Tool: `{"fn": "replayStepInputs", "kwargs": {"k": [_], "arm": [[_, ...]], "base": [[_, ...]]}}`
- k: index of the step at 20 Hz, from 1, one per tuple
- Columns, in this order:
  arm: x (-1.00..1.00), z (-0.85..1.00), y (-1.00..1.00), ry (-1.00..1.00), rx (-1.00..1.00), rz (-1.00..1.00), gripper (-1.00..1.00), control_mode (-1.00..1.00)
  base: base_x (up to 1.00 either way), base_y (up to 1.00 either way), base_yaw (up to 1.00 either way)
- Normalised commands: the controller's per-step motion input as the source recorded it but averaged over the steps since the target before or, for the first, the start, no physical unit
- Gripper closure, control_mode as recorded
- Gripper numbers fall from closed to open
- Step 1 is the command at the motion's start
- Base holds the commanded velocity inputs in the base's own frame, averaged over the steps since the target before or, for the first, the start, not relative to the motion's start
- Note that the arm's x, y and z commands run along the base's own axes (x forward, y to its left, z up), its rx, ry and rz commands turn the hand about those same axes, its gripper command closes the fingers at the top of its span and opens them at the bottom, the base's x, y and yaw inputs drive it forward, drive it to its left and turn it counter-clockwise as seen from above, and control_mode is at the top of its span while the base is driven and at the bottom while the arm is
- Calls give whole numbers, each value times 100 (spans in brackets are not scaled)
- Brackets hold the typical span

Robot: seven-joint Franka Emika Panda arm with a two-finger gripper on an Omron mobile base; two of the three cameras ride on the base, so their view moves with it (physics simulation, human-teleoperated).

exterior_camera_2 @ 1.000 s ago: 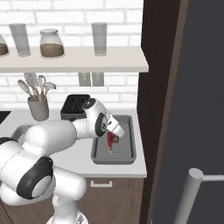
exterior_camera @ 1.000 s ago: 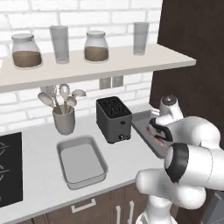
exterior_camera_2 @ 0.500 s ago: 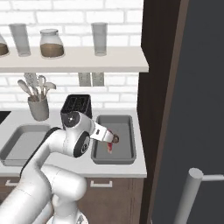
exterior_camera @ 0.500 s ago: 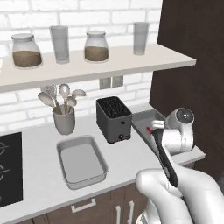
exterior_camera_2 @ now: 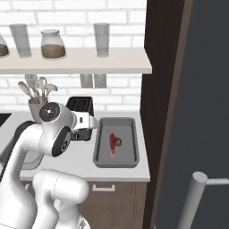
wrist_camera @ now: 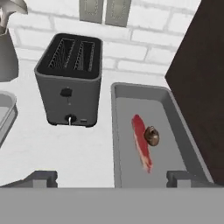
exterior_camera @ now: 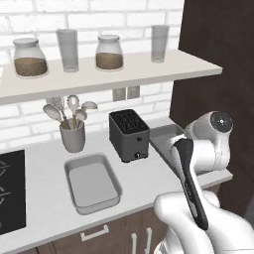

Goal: Place one mushroom and one steak in each tupperware on the nearby counter, to pack two identical lunches.

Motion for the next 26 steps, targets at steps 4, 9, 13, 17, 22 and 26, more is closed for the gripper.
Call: {"fn": "replayStepInputs", "kwargs": {"k": [4, 9, 13, 17, 22, 26], "arm": [[-50, 14, 0, -12, -5, 0, -100, 100], [0, 0, 0, 0, 0, 0, -100, 100], [0, 0, 0, 0, 0, 0, -100, 100], [0, 0, 0, 0, 0, 0, -100, 100], [0, 0, 0, 0, 0, 0, -100, 100], [0, 0, 0, 0, 0, 0, -100, 100]], "base": [[-50, 0, 0], [-100, -35, -14], [-100, -29, -12], [-99, -49, -28], [-38, -39, -55], [0, -36, -70]]}}
